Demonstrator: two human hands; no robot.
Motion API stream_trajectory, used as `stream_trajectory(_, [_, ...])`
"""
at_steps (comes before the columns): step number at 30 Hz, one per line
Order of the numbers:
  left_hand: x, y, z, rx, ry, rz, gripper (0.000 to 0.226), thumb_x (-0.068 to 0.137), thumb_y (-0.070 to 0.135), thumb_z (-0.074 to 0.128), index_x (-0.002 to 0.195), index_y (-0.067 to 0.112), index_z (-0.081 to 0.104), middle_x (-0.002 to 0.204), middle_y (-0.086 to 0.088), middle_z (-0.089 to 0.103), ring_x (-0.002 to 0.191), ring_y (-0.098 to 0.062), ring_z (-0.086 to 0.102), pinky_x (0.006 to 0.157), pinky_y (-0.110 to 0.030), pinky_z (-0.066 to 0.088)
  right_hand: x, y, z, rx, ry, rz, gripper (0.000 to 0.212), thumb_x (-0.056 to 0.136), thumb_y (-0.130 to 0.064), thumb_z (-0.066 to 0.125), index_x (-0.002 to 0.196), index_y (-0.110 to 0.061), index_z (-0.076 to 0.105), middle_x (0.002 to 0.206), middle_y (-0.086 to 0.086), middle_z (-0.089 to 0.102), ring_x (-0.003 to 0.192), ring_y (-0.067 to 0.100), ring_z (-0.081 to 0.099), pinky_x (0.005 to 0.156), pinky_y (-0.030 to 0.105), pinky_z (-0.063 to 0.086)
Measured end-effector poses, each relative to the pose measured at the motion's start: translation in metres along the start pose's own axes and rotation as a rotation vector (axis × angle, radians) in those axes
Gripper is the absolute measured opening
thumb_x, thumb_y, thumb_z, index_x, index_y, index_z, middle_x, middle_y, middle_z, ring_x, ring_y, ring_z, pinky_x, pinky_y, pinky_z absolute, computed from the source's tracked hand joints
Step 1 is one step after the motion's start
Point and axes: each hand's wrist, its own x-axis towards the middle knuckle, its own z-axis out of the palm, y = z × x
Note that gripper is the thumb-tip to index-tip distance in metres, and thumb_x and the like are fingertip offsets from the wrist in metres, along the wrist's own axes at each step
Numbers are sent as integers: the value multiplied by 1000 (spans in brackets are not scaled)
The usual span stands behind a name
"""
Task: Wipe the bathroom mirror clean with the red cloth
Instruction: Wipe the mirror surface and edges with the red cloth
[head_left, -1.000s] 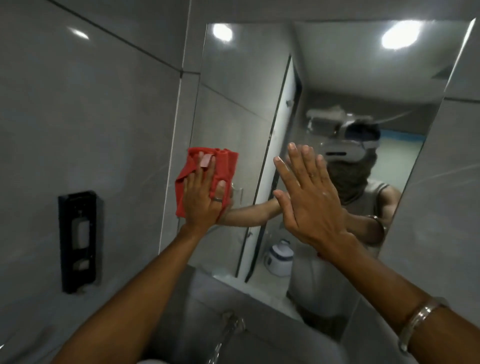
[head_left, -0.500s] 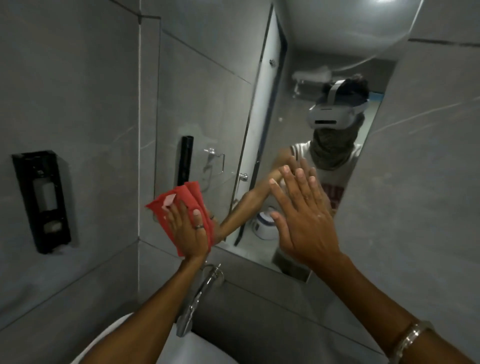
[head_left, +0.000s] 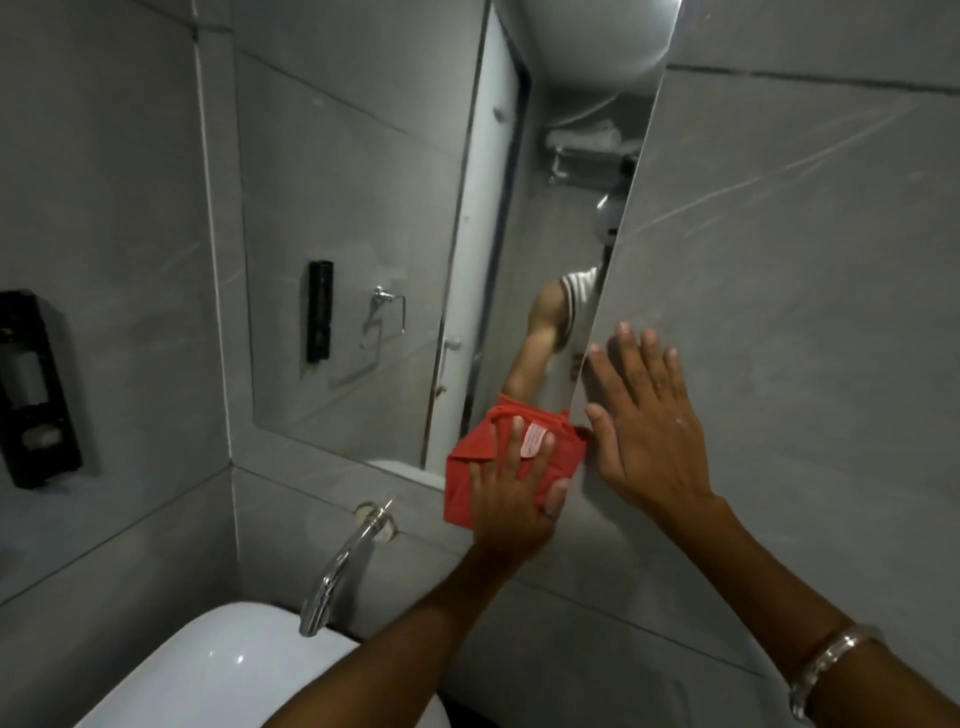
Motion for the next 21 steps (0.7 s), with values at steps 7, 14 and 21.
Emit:
stream_trajectory(7, [145,-37,-59,10,215,-378,68,100,50,34,163,24,25,167,-17,30,155,-40,24,123,-58,24,26,28,-9,-31,86,-2,63,104,-39,33,159,-9,32,169,17,17,159,29,7,130,48,7])
stream_trajectory(14, [230,-7,-83,11,297,-620,75,100,56,12,164,17,16,172,-10,14,159,-38,11,128,-54,7,49,39,-16,-30,119,19,63,104,-40,32,160,-12,31,172,13,15,161,28,6,129,49,10])
stream_trajectory(21, [269,45,-75,159,70,158,67,105,63,18,165,36,5,175,-5,3,160,-35,-4,127,-61,2,79,54,-31,-2,217,90,63,102,-37,35,159,-12,29,170,13,16,159,29,10,130,44,5])
